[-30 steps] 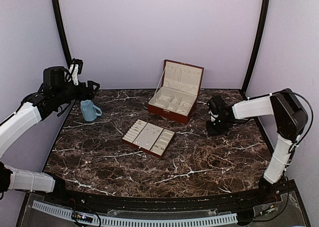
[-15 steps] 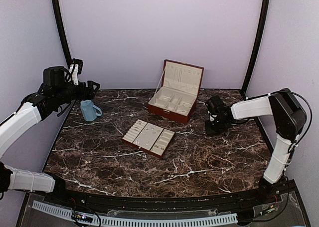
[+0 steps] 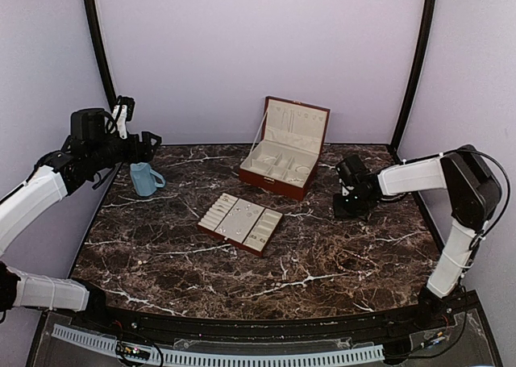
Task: Organize the mixed jewelry
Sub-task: Pick up the bracelet from the center of the board, then place the bracelet in the bracelet compartment.
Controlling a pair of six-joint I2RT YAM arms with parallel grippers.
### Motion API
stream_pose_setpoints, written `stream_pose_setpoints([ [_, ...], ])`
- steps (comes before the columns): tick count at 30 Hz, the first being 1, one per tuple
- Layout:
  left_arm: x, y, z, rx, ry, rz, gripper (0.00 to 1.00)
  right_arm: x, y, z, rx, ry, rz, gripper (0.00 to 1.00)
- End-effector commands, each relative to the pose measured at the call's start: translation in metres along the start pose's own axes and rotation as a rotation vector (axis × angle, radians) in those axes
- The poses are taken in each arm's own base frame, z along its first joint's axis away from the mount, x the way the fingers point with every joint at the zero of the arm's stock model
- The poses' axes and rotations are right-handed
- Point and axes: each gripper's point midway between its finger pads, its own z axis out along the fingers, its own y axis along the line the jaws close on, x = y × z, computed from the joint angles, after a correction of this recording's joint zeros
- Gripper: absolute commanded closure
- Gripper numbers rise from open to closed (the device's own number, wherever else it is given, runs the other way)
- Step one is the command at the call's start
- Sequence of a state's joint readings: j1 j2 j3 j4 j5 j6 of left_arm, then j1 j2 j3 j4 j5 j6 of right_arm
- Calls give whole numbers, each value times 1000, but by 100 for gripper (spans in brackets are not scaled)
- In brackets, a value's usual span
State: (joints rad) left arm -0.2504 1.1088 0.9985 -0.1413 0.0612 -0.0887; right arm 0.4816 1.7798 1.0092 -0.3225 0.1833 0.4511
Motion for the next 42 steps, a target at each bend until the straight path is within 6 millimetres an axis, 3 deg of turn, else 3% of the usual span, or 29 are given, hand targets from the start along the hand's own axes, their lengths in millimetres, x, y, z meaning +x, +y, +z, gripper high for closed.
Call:
stream_pose_setpoints([
  [1,1,3,-3,-13,-4,10,13,-20,3,-25,-39,-90,47,100],
  [13,0,6,-5,-27,-10,11,13,-46,13,-60,-106,-203,66,100],
  [23,-6,9,-11,-50,-44,16,13,-92,48,-104,-138,-306,-7,100],
  [26,-5,9,-11,-51,-41,18,13,-114,59,-115,-147,-335,-31,100],
  [32,-6,9,-12,-50,-46,19,13,-148,76,-109,-125,-334,-101,100],
  [42,-11,8,-17,-50,-63,22,13,-189,93,-76,-115,-348,-176,100],
])
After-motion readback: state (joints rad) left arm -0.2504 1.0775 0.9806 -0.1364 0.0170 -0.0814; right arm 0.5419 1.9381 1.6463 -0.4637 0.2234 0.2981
